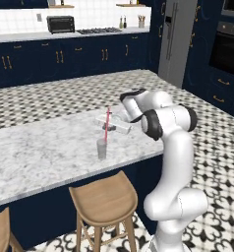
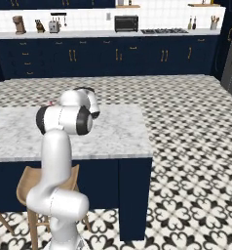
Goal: Take a straw from the drawer in front and place it inside the glass cup on the dining counter.
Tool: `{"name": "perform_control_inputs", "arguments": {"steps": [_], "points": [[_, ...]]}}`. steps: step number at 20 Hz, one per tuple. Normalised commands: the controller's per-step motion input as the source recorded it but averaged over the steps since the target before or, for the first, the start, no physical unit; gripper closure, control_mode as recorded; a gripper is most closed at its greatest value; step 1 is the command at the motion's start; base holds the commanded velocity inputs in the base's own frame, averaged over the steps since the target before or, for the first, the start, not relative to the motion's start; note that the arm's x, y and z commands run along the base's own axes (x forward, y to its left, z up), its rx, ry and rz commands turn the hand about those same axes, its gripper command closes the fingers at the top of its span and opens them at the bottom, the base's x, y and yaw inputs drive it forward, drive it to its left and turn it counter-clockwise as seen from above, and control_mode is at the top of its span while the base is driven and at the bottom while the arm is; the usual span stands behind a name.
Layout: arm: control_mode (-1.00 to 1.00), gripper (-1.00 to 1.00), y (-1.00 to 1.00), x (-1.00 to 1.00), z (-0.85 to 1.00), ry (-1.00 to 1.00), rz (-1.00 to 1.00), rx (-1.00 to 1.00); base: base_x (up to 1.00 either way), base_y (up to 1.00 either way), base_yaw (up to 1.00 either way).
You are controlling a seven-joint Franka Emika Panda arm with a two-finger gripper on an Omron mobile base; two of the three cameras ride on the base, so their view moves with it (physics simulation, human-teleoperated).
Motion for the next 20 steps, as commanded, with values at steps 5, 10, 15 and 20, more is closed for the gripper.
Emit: {"name": "perform_control_inputs", "arguments": {"steps": [5, 10, 15, 20], "points": [[-1.00, 1.00, 0.05, 0.07, -0.03, -0.01, -0.20, -0.22, 0.00, 0.00, 0.00], [-1.00, 1.00, 0.15, 0.23, -0.03, 0.00, -0.17, -0.13, 0.00, 0.00, 0.00], [-1.00, 1.00, 0.10, 0.21, -0.28, 0.00, -0.15, -0.12, 0.00, 0.00, 0.00], [-1.00, 1.00, 0.05, 0.37, -0.27, 0.00, -0.12, -0.09, 0.00, 0.00, 0.00]]}}
